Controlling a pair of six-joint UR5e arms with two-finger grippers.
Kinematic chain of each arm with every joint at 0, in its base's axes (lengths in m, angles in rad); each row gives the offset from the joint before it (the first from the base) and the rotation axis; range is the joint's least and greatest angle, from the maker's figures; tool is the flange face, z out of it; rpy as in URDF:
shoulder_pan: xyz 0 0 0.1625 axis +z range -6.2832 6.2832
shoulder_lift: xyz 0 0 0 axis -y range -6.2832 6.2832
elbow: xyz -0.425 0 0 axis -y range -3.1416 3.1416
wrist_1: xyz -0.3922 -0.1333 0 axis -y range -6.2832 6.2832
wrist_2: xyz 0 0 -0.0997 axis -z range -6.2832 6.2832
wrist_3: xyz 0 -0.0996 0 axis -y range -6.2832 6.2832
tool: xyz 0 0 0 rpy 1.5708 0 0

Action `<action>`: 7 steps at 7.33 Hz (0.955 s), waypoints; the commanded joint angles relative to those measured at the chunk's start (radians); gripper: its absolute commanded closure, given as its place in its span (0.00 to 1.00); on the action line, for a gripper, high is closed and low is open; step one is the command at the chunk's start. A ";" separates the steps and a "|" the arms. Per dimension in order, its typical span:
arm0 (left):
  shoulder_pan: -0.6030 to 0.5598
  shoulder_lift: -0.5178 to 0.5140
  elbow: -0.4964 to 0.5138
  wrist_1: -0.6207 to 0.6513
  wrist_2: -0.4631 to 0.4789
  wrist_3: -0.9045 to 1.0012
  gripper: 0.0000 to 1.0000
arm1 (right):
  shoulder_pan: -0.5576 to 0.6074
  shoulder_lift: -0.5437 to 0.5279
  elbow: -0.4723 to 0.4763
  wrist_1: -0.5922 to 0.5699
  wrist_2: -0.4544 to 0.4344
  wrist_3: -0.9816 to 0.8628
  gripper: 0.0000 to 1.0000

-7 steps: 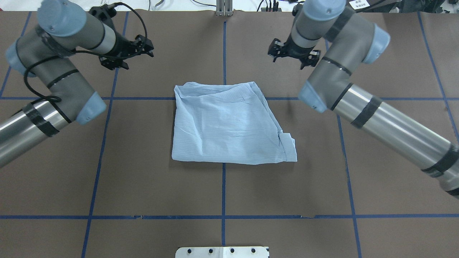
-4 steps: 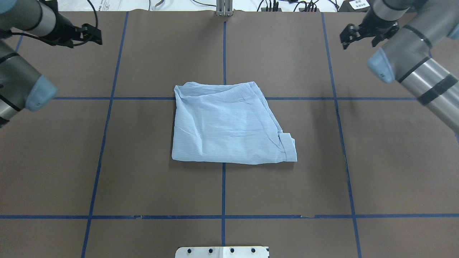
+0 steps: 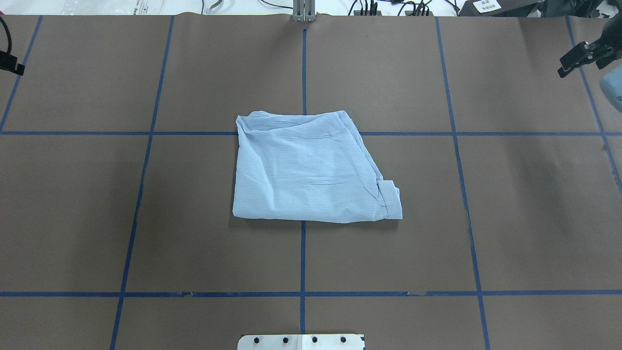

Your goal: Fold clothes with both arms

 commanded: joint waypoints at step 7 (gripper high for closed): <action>-0.152 0.059 0.041 0.274 -0.042 0.278 0.01 | 0.196 -0.199 0.128 -0.052 0.175 0.064 0.00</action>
